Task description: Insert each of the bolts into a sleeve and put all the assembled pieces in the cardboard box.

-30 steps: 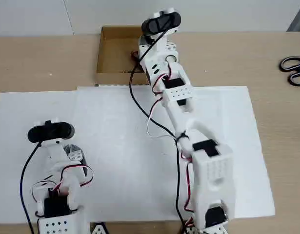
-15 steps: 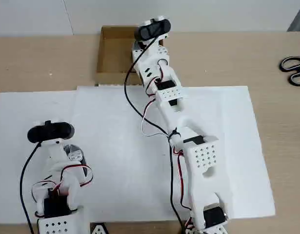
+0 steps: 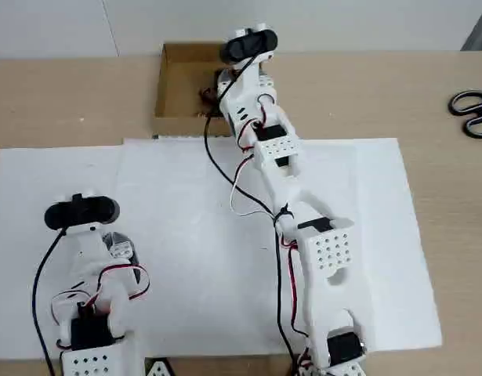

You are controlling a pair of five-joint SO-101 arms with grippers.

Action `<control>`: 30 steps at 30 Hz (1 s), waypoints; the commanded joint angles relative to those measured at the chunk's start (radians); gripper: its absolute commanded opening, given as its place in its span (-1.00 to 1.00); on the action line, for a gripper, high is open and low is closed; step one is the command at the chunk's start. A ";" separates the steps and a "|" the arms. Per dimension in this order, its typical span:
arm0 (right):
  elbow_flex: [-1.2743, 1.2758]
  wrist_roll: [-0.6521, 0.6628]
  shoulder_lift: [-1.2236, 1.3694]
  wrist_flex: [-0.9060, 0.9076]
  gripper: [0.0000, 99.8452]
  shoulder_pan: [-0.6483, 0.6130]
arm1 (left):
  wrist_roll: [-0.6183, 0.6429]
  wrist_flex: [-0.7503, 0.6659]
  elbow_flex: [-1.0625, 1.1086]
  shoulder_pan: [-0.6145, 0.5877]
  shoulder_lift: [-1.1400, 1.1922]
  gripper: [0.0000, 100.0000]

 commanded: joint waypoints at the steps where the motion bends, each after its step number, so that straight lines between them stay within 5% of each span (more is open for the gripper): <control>1: -0.051 -0.002 -0.120 0.061 -0.61 0.008 | -0.002 -0.005 -0.008 0.005 -0.002 -0.99; 6: -0.051 -0.002 -0.173 0.179 -0.67 0.028 | -0.002 -0.005 -0.008 0.005 -0.002 -0.99; 10: -0.051 -0.002 -0.219 0.325 -1.00 0.039 | -0.002 -0.005 -0.008 0.005 -0.002 -0.99; 30: -0.048 -0.008 -0.746 1.317 -1.00 0.176 | -0.002 -0.005 -0.008 0.005 -0.002 -0.99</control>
